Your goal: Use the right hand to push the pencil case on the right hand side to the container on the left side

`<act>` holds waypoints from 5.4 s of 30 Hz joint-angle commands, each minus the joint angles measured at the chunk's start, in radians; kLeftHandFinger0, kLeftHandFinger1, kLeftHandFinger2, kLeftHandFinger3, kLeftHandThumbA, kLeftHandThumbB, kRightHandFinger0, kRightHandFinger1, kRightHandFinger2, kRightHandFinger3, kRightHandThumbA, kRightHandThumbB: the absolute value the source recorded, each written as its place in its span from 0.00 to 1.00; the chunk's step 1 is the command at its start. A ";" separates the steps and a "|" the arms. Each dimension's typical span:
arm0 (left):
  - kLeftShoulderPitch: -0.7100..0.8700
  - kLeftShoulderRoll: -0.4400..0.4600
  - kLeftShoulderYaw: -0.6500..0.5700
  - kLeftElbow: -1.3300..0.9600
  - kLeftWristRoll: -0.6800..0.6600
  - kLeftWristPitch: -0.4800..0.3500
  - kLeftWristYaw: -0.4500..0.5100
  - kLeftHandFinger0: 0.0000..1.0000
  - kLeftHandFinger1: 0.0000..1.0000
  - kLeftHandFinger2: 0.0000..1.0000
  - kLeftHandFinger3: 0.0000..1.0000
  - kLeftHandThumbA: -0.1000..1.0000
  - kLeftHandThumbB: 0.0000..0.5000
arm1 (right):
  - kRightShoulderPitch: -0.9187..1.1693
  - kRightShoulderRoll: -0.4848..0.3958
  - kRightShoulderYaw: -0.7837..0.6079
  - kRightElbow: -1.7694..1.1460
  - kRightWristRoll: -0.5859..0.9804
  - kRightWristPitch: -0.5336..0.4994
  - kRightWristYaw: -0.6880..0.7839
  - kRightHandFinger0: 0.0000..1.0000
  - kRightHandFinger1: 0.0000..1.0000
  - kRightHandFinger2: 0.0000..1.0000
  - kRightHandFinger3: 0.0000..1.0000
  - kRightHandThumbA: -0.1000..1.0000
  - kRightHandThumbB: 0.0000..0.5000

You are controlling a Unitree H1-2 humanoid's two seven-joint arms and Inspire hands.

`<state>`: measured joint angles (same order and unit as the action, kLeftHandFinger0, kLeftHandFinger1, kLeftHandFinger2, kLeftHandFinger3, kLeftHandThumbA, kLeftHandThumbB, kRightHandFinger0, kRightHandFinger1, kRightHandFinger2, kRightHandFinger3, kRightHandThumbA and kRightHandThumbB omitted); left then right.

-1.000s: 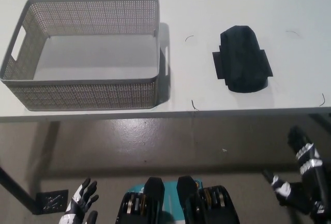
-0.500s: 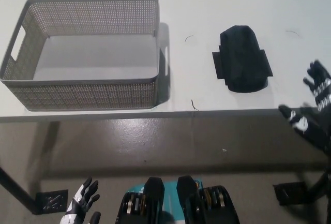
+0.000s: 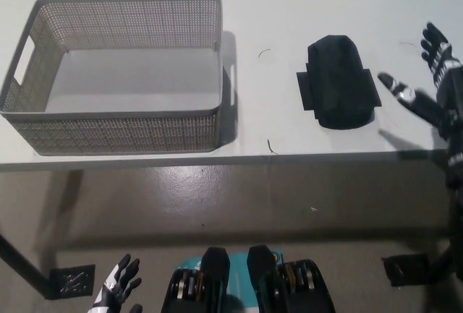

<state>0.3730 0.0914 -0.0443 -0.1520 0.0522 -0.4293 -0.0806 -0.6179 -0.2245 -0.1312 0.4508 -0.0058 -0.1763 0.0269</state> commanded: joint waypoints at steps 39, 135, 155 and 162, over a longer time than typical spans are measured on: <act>0.091 0.019 -0.057 -0.127 -0.116 -0.041 -0.036 1.00 1.00 1.00 1.00 0.76 0.30 | -0.455 0.042 0.131 0.976 -0.041 0.003 -0.060 1.00 1.00 1.00 1.00 1.00 0.51; 0.039 0.021 -0.063 -0.165 -0.084 -0.004 -0.034 1.00 1.00 1.00 1.00 0.77 0.25 | -0.439 0.240 -0.167 0.504 0.320 0.087 0.171 1.00 1.00 1.00 1.00 1.00 0.71; -0.117 0.060 0.036 -0.119 -0.109 0.042 0.002 1.00 1.00 1.00 1.00 0.87 0.32 | 0.473 0.162 -0.079 -0.705 0.196 0.007 0.204 1.00 1.00 1.00 1.00 1.00 0.71; -0.219 0.083 0.084 -0.085 -0.112 0.081 0.006 1.00 1.00 1.00 1.00 0.92 0.29 | 0.674 0.138 -0.062 -0.655 0.193 -0.097 0.232 1.00 1.00 1.00 1.00 1.00 0.65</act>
<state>0.2524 0.1319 -0.0299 -0.2442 -0.0473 -0.3879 -0.1063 -0.1116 -0.0277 -0.2537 0.0491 0.2513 -0.1107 0.1679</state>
